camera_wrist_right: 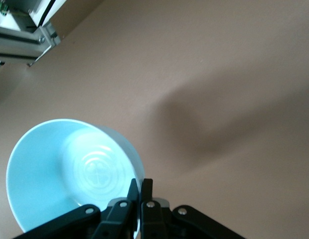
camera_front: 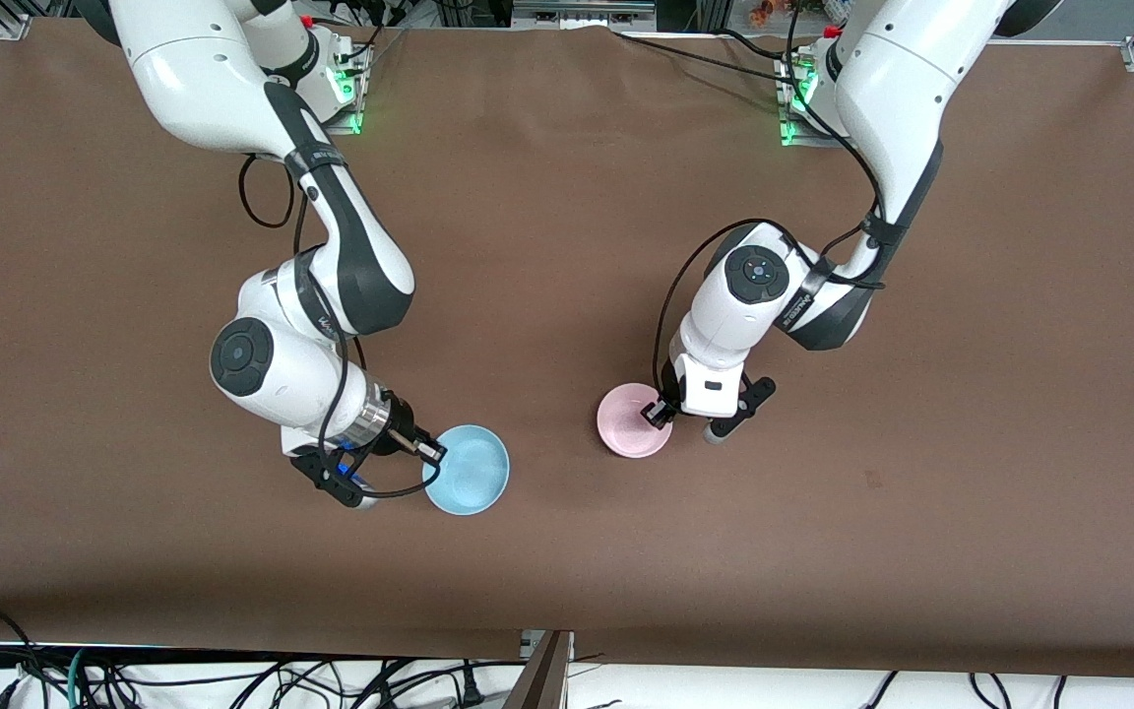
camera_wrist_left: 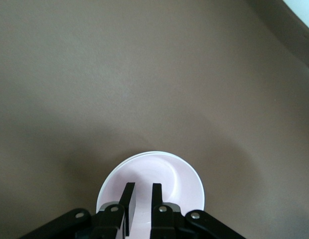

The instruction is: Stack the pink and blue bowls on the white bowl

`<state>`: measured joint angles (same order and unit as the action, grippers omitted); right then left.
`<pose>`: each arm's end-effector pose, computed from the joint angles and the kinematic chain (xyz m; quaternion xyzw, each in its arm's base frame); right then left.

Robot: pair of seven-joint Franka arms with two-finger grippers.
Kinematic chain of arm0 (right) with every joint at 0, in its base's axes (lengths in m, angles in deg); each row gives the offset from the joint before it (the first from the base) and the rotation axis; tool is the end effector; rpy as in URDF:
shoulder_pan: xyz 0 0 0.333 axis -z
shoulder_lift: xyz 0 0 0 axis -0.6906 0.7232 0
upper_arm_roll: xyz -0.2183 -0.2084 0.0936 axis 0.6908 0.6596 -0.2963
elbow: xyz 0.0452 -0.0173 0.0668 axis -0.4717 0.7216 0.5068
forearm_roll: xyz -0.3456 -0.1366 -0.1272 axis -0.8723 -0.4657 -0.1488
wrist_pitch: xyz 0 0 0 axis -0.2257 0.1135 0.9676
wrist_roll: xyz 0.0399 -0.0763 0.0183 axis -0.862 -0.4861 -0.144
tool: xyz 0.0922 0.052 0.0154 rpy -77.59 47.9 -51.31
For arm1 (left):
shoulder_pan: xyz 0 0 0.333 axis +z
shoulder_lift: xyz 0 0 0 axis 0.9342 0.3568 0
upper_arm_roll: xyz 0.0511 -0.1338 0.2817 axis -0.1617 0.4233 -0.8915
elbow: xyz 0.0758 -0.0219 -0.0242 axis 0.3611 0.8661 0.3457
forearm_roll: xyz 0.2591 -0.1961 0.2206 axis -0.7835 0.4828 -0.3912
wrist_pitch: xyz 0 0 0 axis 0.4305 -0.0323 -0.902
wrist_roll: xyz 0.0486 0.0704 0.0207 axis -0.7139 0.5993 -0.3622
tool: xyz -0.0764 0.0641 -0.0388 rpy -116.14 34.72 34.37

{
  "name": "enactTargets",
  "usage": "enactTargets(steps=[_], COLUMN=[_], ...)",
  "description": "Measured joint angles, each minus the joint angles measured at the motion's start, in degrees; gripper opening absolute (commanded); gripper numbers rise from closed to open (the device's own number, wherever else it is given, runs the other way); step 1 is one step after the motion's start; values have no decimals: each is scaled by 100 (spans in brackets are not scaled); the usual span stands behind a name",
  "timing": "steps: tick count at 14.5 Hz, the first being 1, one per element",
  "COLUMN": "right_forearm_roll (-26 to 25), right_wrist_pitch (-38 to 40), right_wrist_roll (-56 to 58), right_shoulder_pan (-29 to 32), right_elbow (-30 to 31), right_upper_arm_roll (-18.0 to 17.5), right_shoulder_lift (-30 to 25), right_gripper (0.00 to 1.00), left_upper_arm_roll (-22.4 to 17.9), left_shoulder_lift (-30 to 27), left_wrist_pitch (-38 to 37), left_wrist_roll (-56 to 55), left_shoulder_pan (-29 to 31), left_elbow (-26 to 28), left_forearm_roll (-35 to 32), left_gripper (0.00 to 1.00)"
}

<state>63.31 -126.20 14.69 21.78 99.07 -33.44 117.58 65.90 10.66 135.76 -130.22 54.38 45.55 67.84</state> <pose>0.7083 0.3104 0.3327 -0.9507 0.2650 -0.0044 0.1608 0.6291 -0.3419 0.2785 0.9218 0.3645 0.0673 0.1138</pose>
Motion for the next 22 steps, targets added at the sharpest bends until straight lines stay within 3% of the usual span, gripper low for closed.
enactTargets(steps=[6,9,11,14,15,17,19,22], right_forearm_roll=[1,1,0,-1,-16,-167,-404,-547], right_wrist_pitch=[-1254,-2054,-2311,-2334,-2331,-2313,-2259,-2249], right_wrist_roll=[-1363,-1814,-2017,-2188,-2197,-2197,-2197,-2197], right_shoulder_pan=[-1026,-1515,-1779,-2041,-2067,-2075,-2072,-2069], right_elbow=[4,0,-33,-111,-125,-134,-135,-135], right_upper_arm_roll=[-79,-66,-18,97,110,144,169,192], right_shoulder_lift=[367,770,970,1062,1062,1065,1097,1175], right_gripper=[0,0,0,0,0,0,0,0], left_upper_arm_roll=[30,16,13,11,9,7,6,-2], left_shoulder_lift=[-350,-507,-650,-1025,-1144,-1245,-1200,-1093], left_wrist_pitch=[-2791,-3917,-4471,-4956,-5028,-5097,-5107,-4977], left_wrist_roll=[346,1317,2208,3559,3912,4417,4730,5253], left_shoulder_pan=[22,309,719,1413,1604,1910,2019,2022], left_elbow=[-1595,-2323,-2663,-2869,-2868,-2847,-2726,-2501], left_forearm_roll=[45,445,773,940,977,1093,1113,1096], left_gripper=[20,21,29,32,42,44,56,58])
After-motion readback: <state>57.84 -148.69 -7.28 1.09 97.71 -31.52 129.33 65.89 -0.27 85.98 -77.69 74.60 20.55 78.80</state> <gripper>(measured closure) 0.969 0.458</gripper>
